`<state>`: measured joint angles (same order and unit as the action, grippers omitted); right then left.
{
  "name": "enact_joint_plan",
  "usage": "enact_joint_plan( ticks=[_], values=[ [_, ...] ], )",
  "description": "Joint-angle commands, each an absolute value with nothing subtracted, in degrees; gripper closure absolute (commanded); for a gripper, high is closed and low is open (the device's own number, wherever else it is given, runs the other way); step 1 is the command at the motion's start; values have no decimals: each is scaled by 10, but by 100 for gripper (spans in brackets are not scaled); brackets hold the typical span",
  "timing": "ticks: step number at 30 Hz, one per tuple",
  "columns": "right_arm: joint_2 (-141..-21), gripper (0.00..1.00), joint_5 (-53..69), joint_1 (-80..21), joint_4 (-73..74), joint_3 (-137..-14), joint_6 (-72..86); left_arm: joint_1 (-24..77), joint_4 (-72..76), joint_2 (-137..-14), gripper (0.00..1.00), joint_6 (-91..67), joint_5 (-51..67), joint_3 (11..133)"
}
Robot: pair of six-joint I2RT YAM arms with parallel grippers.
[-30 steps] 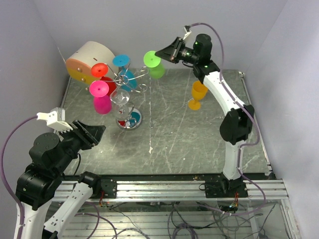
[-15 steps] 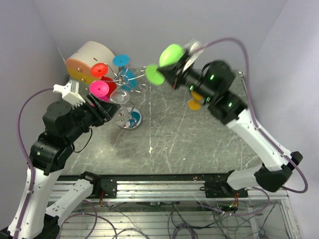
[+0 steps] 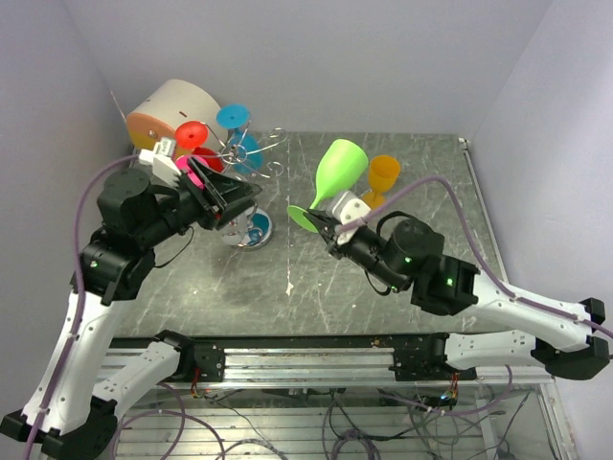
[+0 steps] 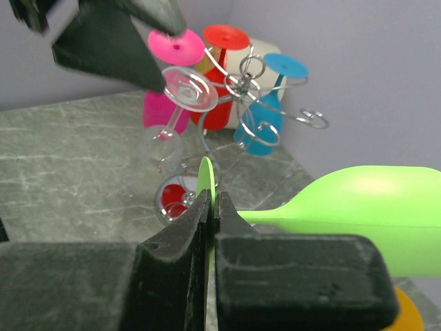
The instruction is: Take the wine glass off the wine glass rack
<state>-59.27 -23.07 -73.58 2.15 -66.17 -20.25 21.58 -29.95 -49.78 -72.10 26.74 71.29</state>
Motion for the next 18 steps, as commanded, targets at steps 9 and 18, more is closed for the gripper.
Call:
enact_joint_plan(
  ticks=[9, 18],
  values=[
    [-629, 100, -395, -848, -210, -579, -420, 218, -308, -491, 31, -781, 347, 714],
    [-657, 100, -409, -883, -309, -550, -517, 218, -321, -468, 32, -787, 354, 690]
  ],
)
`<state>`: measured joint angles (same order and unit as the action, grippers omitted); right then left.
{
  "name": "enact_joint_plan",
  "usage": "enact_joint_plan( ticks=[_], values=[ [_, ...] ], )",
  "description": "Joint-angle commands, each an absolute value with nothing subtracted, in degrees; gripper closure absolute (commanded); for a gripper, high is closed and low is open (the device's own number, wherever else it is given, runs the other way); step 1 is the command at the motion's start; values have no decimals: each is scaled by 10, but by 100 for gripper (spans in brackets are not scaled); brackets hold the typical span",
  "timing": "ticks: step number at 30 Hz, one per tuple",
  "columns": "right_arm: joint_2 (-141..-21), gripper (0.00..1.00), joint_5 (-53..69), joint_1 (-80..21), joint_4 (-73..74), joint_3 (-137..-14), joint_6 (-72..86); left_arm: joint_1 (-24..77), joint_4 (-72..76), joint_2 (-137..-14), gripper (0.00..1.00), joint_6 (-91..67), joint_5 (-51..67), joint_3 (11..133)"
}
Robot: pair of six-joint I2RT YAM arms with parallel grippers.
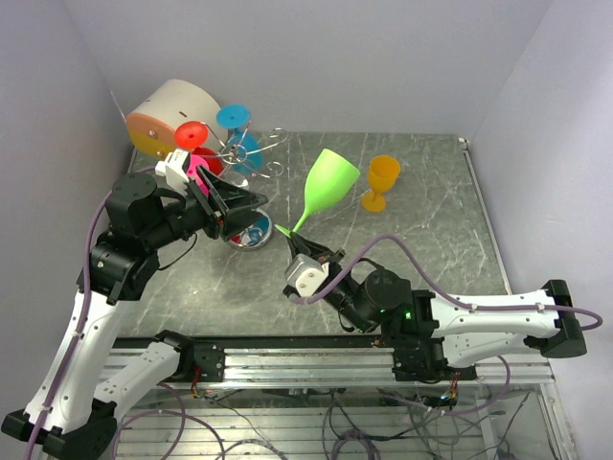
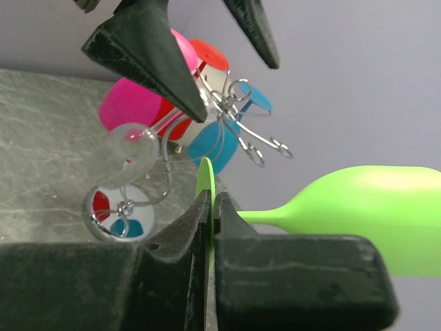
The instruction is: Take the wine glass off the wine glass rack
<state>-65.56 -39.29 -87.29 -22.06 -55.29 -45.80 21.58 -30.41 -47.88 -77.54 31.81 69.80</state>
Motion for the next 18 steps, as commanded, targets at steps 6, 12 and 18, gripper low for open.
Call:
enact_joint_plan(
  ticks=[6, 12, 18],
  values=[
    [-671, 100, -399, -892, -357, -547, -559, 218, -329, -465, 32, -783, 357, 691],
    [-703, 100, -382, -894, -403, -552, -606, 218, -314, -461, 32, -794, 365, 680],
    [-729, 100, -361, -896, -450, -550, -646, 218, -309, -457, 33, -797, 370, 673]
  ],
)
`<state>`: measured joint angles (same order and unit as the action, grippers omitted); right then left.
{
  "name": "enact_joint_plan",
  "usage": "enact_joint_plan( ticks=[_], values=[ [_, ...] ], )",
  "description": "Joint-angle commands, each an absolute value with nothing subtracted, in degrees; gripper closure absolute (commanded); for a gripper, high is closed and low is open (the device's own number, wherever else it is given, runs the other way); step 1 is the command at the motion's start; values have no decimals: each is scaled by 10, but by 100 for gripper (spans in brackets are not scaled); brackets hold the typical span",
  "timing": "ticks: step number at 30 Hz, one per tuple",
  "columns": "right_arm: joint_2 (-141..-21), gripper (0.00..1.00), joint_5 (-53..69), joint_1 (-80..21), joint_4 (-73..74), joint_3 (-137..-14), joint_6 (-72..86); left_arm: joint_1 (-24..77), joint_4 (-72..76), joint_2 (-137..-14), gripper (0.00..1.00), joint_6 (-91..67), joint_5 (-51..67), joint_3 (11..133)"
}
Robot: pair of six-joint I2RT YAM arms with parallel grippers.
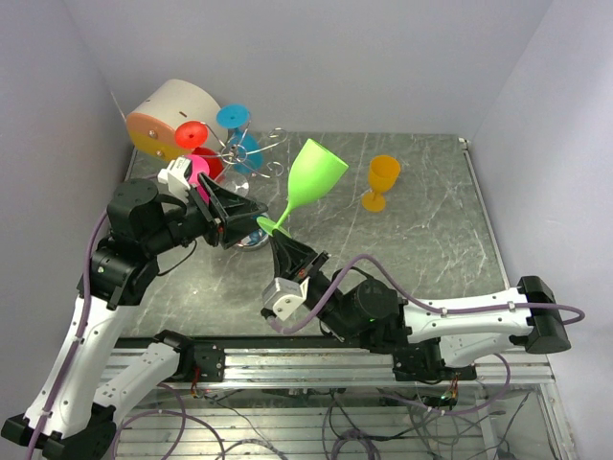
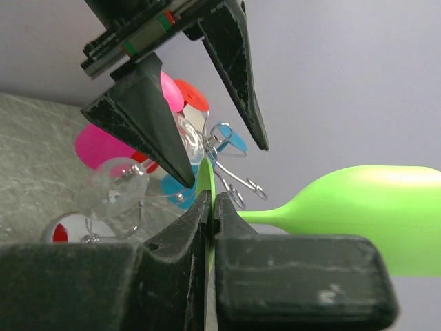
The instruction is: Take the wine glass off the wine glass rack
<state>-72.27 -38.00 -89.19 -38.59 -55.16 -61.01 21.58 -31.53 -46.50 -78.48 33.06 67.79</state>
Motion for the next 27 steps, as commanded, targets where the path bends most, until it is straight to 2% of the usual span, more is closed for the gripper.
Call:
enact_joint_plan(
  ticks=[1, 8, 11, 14, 17, 19, 22, 24, 27],
  values=[
    [-730, 100, -357, -896, -452, -550, -647, 217, -310, -456, 33, -797, 369, 671],
    [-735, 100, -329, -902, -444, -546, -647, 218, -294, -451, 38, -798, 374, 649],
    [-729, 100, -323, -909, -429, -544, -638, 218, -294, -451, 48, -796, 374, 642],
    [-721, 100, -329, -916, -410, -542, -625, 218, -277, -448, 65, -802, 374, 631],
    [-706, 100, -347, -923, -400, -532, -618, 218, -266, -443, 91, -804, 370, 624],
    [-692, 92, -368, -929, -394, -525, -607, 218, -267, -441, 93, -803, 366, 623],
    [-660, 72, -402, -942, -347, -525, -571, 218, -240, -427, 93, -819, 357, 606],
    [-639, 62, -440, -957, -307, -526, -533, 218, -183, -408, 93, -844, 347, 581],
    [-602, 58, -497, -978, -221, -531, -468, 218, -141, -377, 93, -857, 313, 555]
  ],
)
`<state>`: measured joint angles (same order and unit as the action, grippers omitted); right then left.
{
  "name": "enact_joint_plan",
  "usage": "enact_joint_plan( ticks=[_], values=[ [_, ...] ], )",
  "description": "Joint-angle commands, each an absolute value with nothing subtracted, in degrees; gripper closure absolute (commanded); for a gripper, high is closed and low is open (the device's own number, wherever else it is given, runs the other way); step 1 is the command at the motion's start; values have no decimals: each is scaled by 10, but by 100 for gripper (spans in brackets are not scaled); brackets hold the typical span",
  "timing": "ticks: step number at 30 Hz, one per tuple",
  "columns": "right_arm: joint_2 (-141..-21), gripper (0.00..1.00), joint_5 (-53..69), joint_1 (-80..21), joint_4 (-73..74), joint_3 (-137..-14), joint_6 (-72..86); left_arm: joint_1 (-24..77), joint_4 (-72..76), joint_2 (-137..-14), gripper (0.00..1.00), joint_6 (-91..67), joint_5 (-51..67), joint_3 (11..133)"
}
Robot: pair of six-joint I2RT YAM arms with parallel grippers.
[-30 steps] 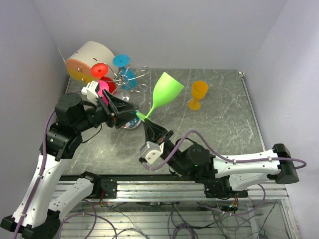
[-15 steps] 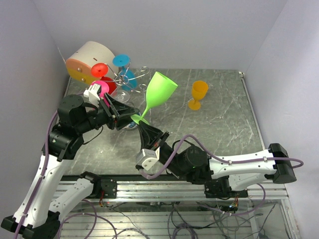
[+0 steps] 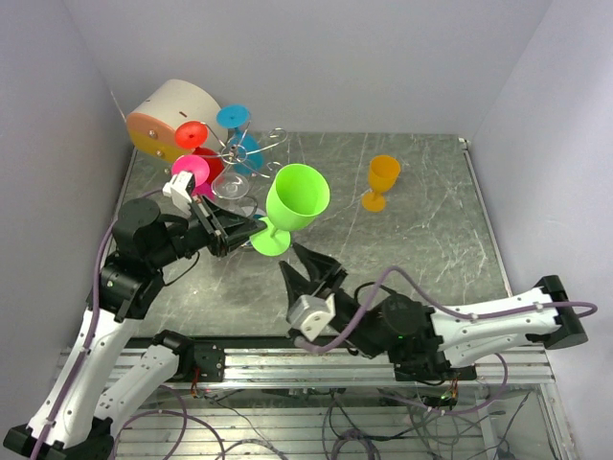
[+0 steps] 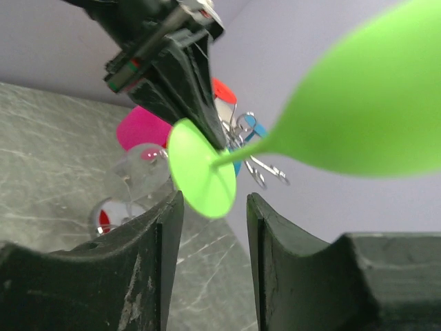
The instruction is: Take the wine glass off the wine glass rack
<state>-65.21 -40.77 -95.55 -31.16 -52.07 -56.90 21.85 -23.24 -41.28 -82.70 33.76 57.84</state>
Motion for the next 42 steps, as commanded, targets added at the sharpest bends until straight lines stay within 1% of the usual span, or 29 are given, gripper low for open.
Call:
enact_joint_plan(
  ticks=[1, 2, 5, 8, 10, 12, 13, 14, 15, 18, 19, 22, 24, 25, 26, 27, 29, 31, 32, 33, 36, 42],
  values=[
    [-590, 57, -515, -981, -177, -535, -433, 218, -142, -369, 93, -848, 298, 555],
    [-580, 57, -531, -981, -114, -539, -390, 218, -150, -361, 93, -827, 286, 558],
    [-550, 59, -597, -980, -7, -549, -277, 218, -188, -347, 93, -756, 243, 585],
    [-520, 67, -650, -978, 69, -560, -199, 217, -234, -330, 93, -689, 194, 616],
    [-507, 76, -667, -970, 101, -568, -161, 218, -249, -309, 93, -661, 165, 625],
    [-507, 92, -670, -945, 106, -570, -147, 217, -260, -287, 93, -640, 139, 626],
    [-515, 98, -666, -923, 116, -584, -137, 217, -271, -276, 93, -631, 127, 627],
    [-529, 100, -646, -888, 142, -602, -117, 218, -282, -268, 93, -620, 117, 629],
    [-545, 100, -609, -838, 169, -621, -85, 218, -295, -260, 93, -610, 107, 634],
    [-617, 100, -398, -617, 264, -705, -11, 218, -332, -244, 93, -581, 79, 649],
    [-645, 100, -352, -553, 281, -730, 11, 218, -345, -240, 93, -567, 67, 655],
    [-723, 100, -241, -486, 337, -820, 76, 217, -392, -242, 93, -536, 35, 683],
    [-743, 100, -116, -427, 344, -864, 111, 217, -431, -255, 93, -511, 11, 708],
    [-743, 100, -33, -406, 337, -875, 125, 217, -450, -265, 93, -496, 1, 721],
    [-738, 100, 22, -387, 325, -884, 134, 217, -465, -276, 93, -481, -6, 734],
    [-731, 96, 73, -378, 311, -890, 141, 217, -481, -287, 93, -466, -11, 748],
    [-714, 74, 158, -375, 287, -903, 152, 217, -509, -311, 93, -442, -15, 772],
    [-704, 59, 220, -375, 275, -925, 163, 217, -512, -329, 93, -424, -12, 785],
    [-701, 52, 244, -375, 273, -937, 168, 217, -508, -334, 93, -417, -9, 788],
    [-700, 48, 263, -375, 272, -947, 173, 217, -504, -339, 93, -412, -7, 789],
    [-706, 46, 308, -375, 265, -980, 191, 217, -489, -354, 93, -402, 0, 791],
    [-736, 46, 359, -375, 257, -1015, 209, 217, -463, -383, 93, -395, 23, 799]
  ],
)
